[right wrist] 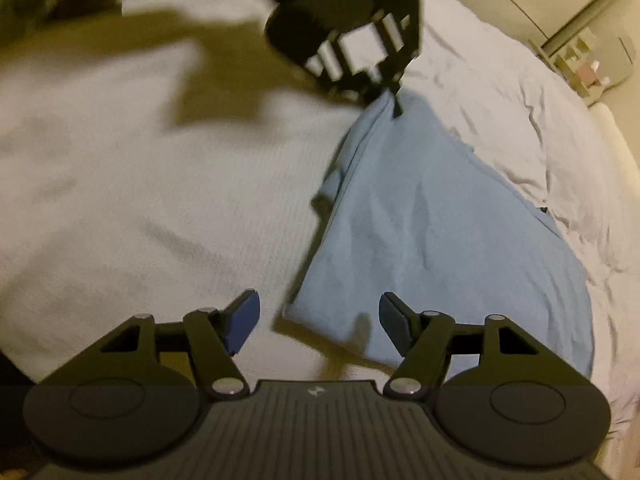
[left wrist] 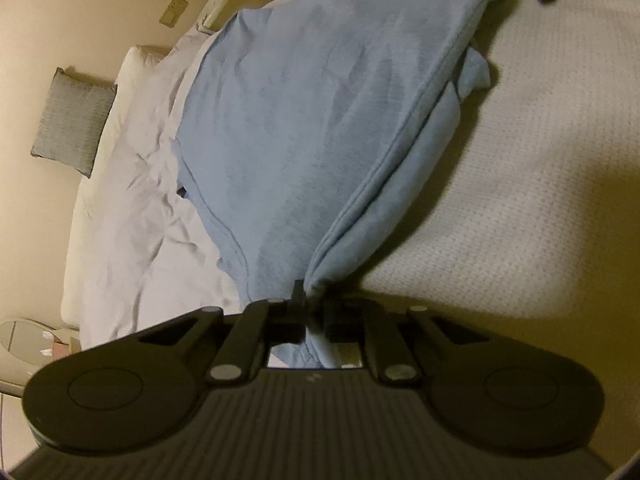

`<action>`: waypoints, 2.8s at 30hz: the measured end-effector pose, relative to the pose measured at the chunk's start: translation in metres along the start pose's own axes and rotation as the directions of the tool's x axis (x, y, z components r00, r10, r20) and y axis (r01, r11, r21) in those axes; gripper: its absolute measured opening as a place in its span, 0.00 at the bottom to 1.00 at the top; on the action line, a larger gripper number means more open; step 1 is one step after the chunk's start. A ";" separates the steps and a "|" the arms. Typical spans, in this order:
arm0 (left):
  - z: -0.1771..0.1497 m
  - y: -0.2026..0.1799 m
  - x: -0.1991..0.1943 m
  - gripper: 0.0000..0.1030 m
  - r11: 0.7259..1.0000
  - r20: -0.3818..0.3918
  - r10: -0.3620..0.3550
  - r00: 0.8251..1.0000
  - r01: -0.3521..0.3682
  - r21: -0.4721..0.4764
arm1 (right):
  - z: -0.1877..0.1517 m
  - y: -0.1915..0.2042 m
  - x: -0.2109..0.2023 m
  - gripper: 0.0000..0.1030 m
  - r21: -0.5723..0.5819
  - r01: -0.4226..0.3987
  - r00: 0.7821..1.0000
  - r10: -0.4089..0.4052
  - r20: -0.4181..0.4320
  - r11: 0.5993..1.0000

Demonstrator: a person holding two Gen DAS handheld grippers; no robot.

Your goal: Fold clothes

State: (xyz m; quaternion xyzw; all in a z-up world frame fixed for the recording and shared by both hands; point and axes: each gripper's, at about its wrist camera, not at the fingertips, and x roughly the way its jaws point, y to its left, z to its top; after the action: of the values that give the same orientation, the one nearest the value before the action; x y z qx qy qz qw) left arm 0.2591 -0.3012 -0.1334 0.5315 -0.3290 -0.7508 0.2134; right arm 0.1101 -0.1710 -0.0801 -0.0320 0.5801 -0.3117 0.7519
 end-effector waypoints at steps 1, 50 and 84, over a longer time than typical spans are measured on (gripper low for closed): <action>0.003 -0.002 -0.003 0.06 1.000 0.000 0.000 1.000 0.000 -0.001 | 0.000 0.003 0.004 0.66 -0.023 0.012 1.000 -0.012 0.007 1.000; 0.217 0.315 0.267 0.05 0.901 -0.109 -0.434 0.894 0.431 -0.053 | -0.256 -0.420 0.020 0.04 0.838 -0.323 0.944 0.217 0.250 0.439; 0.154 0.341 0.284 0.37 0.550 -0.072 -0.407 0.910 0.182 -0.815 | -0.285 -0.441 0.031 0.26 0.916 -0.256 0.961 0.182 0.207 0.308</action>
State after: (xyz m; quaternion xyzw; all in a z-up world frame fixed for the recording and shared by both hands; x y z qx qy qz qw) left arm 0.0068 -0.6863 -0.0406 0.5197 0.1632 -0.7682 0.3365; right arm -0.3310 -0.4517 -0.0181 0.4731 0.2706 -0.4809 0.6868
